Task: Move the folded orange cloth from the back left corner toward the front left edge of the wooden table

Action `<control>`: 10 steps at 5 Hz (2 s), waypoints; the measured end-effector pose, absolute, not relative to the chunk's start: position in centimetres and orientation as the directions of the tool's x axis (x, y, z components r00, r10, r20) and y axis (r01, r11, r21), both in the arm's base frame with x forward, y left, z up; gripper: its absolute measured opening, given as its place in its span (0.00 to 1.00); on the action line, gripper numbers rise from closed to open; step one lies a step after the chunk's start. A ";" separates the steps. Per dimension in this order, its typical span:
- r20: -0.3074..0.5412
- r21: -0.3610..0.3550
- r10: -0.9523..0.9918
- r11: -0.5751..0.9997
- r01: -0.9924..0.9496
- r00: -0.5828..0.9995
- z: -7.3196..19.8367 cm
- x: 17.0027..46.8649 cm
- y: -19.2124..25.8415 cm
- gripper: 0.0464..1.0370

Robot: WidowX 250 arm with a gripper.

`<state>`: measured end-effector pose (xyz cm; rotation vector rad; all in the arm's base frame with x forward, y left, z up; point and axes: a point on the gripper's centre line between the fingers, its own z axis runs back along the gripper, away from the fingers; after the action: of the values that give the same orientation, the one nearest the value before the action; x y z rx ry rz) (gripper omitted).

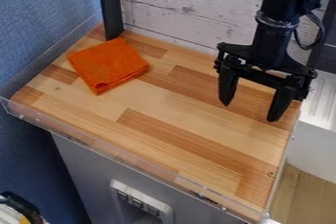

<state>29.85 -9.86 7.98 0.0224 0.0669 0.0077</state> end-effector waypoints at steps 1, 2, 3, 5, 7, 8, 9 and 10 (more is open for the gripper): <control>-0.071 0.023 0.050 0.999 -0.048 0.996 7.7 30.1 -8.3 0.96; -0.065 0.017 0.129 0.992 -0.129 0.989 7.7 31.0 -4.8 0.96; -0.059 0.002 0.207 0.978 -0.208 0.976 7.7 31.5 -0.9 0.96; -0.018 -0.027 0.341 0.940 -0.341 0.940 8.0 31.8 5.9 0.96; 0.061 -0.035 0.441 0.897 -0.440 0.895 9.5 32.4 11.3 0.96; 0.052 -0.019 0.467 0.884 -0.466 0.883 9.5 32.8 13.2 0.96; 0.058 -0.002 0.483 0.875 -0.483 0.874 9.6 33.3 14.3 0.91; 0.041 0.018 0.496 0.867 -0.497 0.867 8.6 33.2 14.7 0.62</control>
<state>33.20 14.68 8.64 0.0283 -0.0351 0.5200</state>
